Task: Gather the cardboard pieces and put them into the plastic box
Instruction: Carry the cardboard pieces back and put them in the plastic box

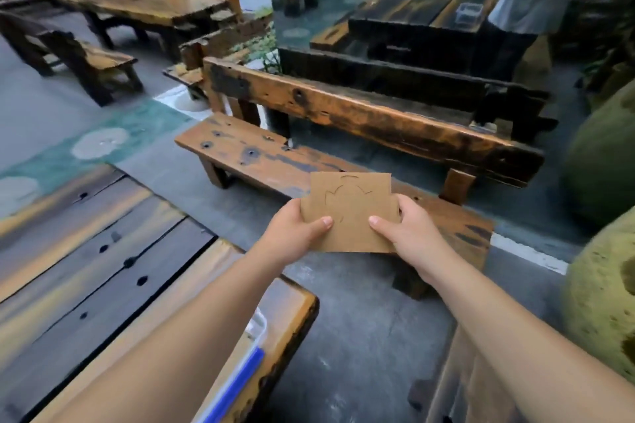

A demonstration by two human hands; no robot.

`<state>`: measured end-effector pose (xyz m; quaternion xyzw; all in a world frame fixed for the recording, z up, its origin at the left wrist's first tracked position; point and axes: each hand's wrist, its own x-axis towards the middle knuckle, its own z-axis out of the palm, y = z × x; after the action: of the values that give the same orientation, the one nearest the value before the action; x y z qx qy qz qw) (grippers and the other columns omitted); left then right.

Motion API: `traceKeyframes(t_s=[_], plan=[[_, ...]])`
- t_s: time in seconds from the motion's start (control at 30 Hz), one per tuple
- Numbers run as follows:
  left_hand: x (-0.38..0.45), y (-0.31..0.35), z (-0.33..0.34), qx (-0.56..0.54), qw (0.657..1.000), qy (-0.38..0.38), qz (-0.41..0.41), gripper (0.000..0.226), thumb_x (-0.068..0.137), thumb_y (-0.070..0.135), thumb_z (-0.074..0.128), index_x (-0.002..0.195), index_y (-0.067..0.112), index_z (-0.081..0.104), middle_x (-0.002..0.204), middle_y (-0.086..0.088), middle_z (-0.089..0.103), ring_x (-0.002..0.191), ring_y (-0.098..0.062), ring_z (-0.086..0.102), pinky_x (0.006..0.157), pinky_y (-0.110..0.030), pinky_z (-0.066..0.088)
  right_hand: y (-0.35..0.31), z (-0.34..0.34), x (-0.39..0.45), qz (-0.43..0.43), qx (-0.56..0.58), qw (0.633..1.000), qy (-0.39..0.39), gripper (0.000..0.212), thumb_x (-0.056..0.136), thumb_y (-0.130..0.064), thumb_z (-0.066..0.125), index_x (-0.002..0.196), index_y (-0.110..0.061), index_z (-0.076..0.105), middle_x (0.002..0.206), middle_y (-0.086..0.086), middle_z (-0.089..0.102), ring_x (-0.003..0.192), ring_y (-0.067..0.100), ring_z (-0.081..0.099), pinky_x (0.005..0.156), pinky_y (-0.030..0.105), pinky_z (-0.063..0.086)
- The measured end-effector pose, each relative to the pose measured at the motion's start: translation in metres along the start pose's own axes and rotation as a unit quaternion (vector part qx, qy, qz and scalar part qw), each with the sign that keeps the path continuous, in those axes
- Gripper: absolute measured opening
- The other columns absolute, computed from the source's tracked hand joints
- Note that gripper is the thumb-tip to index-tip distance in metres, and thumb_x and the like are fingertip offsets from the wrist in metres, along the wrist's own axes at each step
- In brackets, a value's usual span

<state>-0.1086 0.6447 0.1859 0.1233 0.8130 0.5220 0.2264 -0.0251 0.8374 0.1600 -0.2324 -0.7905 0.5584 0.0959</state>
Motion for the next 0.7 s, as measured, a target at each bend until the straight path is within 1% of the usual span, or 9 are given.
traceKeyframes(t_s=[0.1,0.23,0.3,0.4,0.5,0.53,0.6,0.67,0.7], plan=[[-0.015,-0.024,-0.036,-0.022,0.999,0.044,-0.021,0.039,0.083,0.030,0.070,0.117,0.020,0.055,0.113,-0.001,0.067,0.103,-0.021,0.065,0.090,-0.047,0.054,-0.012,0.044,0.006,-0.012,-0.007,0.998,-0.063,0.027,0.087,-0.032,0.070,0.107,-0.039,0.053,0.100,-0.022,0.062,0.085,-0.005,0.062,0.061,0.013,0.047],[-0.038,-0.062,-0.085,-0.045,0.993,0.098,-0.046,0.022,0.086,0.025,0.069,0.106,0.027,0.060,0.110,-0.001,0.070,0.099,-0.017,0.067,0.090,-0.045,0.055,-0.026,0.109,0.006,-0.033,-0.041,0.990,-0.133,0.034,0.087,-0.033,0.070,0.116,-0.032,0.052,0.103,-0.015,0.061,0.095,0.006,0.060,0.077,0.028,0.052],[-0.051,-0.084,-0.107,-0.050,0.988,0.130,-0.069,0.033,0.085,0.027,0.069,0.115,0.020,0.058,0.114,-0.002,0.068,0.103,-0.019,0.065,0.094,-0.045,0.052,-0.032,0.143,0.002,-0.039,-0.052,0.985,-0.160,0.033,0.087,-0.033,0.070,0.115,-0.032,0.051,0.104,-0.013,0.060,0.096,0.007,0.059,0.077,0.028,0.050],[-0.068,-0.116,-0.138,-0.063,0.980,0.158,-0.102,0.039,0.085,0.027,0.070,0.119,0.014,0.058,0.114,-0.006,0.068,0.103,-0.024,0.066,0.094,-0.048,0.052,-0.035,0.191,-0.006,-0.038,-0.059,0.978,-0.198,0.033,0.086,-0.032,0.070,0.115,-0.030,0.054,0.109,-0.009,0.063,0.098,0.010,0.061,0.081,0.032,0.052],[-0.083,-0.145,-0.158,-0.075,0.974,0.167,-0.133,0.042,0.085,0.025,0.071,0.121,0.009,0.058,0.114,-0.010,0.069,0.101,-0.027,0.067,0.091,-0.049,0.053,-0.032,0.227,-0.015,-0.030,-0.070,0.971,-0.228,0.034,0.084,-0.035,0.070,0.113,-0.035,0.053,0.107,-0.012,0.063,0.097,0.007,0.061,0.072,0.026,0.051],[-0.089,-0.158,-0.166,-0.081,0.971,0.172,-0.142,0.041,0.085,0.025,0.071,0.121,0.008,0.059,0.113,-0.010,0.069,0.100,-0.027,0.068,0.090,-0.049,0.054,-0.031,0.242,-0.018,-0.029,-0.079,0.967,-0.240,0.035,0.084,-0.036,0.071,0.114,-0.036,0.053,0.106,-0.013,0.062,0.098,0.008,0.061,0.073,0.027,0.052],[-0.098,-0.179,-0.176,-0.084,0.966,0.187,-0.158,0.042,0.084,0.028,0.071,0.119,0.010,0.058,0.112,-0.007,0.069,0.098,-0.023,0.067,0.086,-0.045,0.056,-0.029,0.264,-0.025,-0.030,-0.089,0.964,-0.251,0.046,0.082,-0.035,0.072,0.122,-0.035,0.050,0.111,-0.012,0.061,0.101,0.010,0.060,0.083,0.034,0.054],[-0.106,-0.196,-0.183,-0.071,0.959,0.213,-0.172,0.050,0.081,0.033,0.073,0.123,0.016,0.052,0.113,-0.001,0.066,0.096,-0.016,0.064,0.079,-0.033,0.054,-0.025,0.282,-0.031,-0.032,-0.093,0.961,-0.260,0.060,0.082,-0.030,0.074,0.134,-0.035,0.043,0.121,-0.008,0.059,0.107,0.012,0.059,0.091,0.038,0.053],[-0.111,-0.203,-0.186,-0.063,0.958,0.224,-0.169,0.056,0.080,0.034,0.074,0.128,0.020,0.048,0.114,0.002,0.063,0.097,-0.015,0.063,0.079,-0.031,0.053,-0.023,0.289,-0.034,-0.029,-0.093,0.959,-0.268,0.063,0.083,-0.027,0.074,0.136,-0.034,0.041,0.124,-0.007,0.059,0.109,0.013,0.059,0.092,0.039,0.052]])
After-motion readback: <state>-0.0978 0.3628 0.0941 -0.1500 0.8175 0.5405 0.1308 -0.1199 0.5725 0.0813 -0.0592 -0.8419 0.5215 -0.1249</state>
